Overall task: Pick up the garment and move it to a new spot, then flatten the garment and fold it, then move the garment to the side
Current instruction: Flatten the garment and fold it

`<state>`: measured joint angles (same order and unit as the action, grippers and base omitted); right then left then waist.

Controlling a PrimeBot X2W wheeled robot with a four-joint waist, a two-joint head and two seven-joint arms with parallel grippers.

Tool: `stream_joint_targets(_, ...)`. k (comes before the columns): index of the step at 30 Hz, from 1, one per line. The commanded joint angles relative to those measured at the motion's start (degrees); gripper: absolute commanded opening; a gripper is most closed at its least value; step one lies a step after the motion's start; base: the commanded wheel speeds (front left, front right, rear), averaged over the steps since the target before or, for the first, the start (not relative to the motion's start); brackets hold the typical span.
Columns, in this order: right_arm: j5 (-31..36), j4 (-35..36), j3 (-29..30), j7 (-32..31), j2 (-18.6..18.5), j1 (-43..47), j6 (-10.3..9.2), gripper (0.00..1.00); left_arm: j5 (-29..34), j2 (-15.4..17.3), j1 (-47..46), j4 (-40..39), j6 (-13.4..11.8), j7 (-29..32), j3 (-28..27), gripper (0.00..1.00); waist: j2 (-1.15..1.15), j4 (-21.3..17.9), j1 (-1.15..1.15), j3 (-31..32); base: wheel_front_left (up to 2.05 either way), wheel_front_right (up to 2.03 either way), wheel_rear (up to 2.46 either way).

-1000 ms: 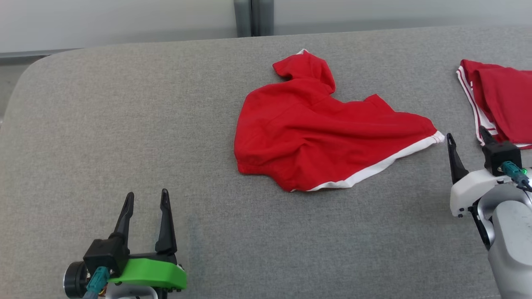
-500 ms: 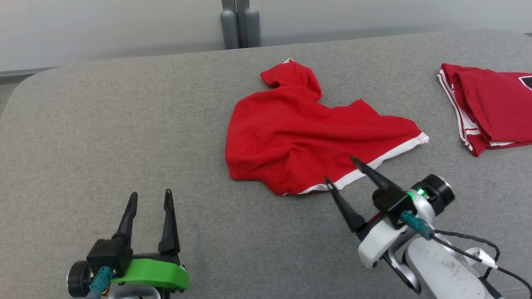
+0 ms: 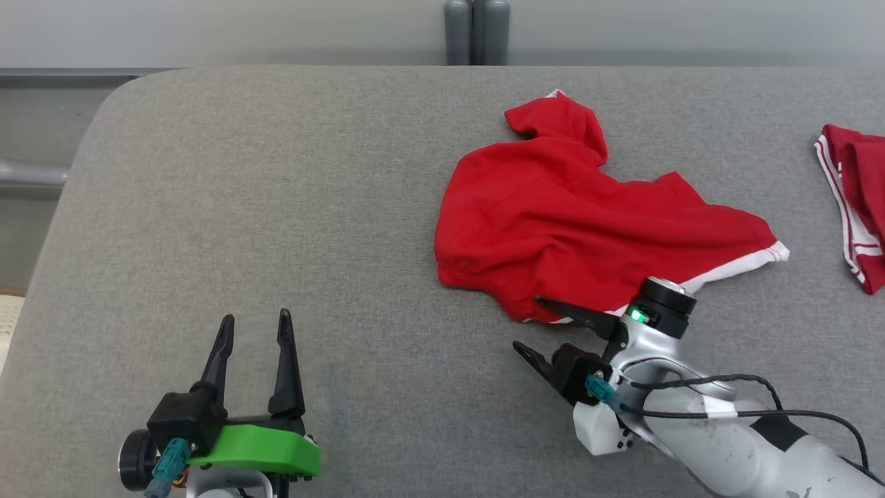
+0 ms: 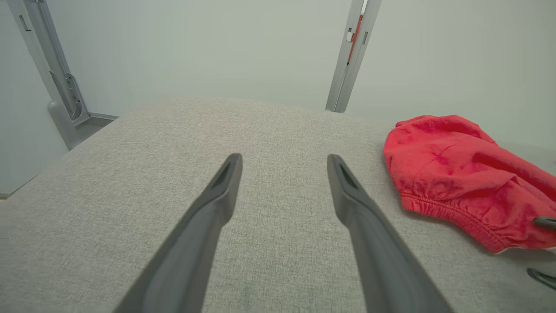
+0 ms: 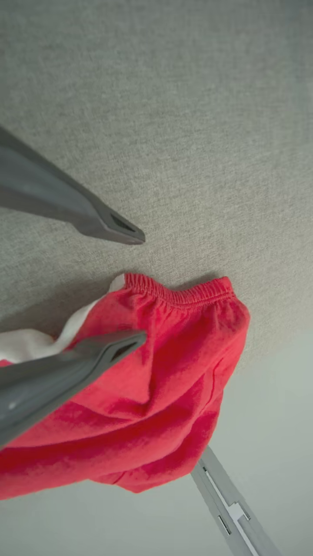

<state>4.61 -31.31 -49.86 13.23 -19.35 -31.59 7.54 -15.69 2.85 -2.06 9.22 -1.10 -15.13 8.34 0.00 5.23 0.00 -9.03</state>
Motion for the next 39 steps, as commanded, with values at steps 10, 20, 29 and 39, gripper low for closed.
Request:
stream_joint_targets(10,3.3,-12.3,-4.4,-7.4,2.7,-5.6,-0.09,0.42,-1.5,0.1,-0.4,-0.8,-1.3,0.0,1.1,1.0,0.0,4.8,0.0,-1.2,0.0,0.0,0.0)
stream_joint_targets(20,-0.2,-14.5,-1.4,-1.9,6.8,-5.7,-0.06,0.0,-1.2,0.1,0.6,-0.5,-1.3,0.0,1.0,1.0,0.0,4.7,0.0,-0.4,0.0,0.0,0.0)
stream_joint_targets(29,-15.5,-7.3,-1.9,1.7,12.1,-2.4,-0.07,0.0,-0.1,0.1,1.2,-0.1,-0.5,0.0,0.7,1.0,0.0,3.5,0.0,0.7,0.0,0.0,0.0)
stream_joint_targets(39,-31.2,-8.4,-6.6,2.0,14.6,-6.2,-0.07,0.08,0.2,0.1,-0.1,-0.1,-0.4,0.0,1.6,1.0,0.0,4.6,0.0,-0.7,0.0,0.0,0.0)
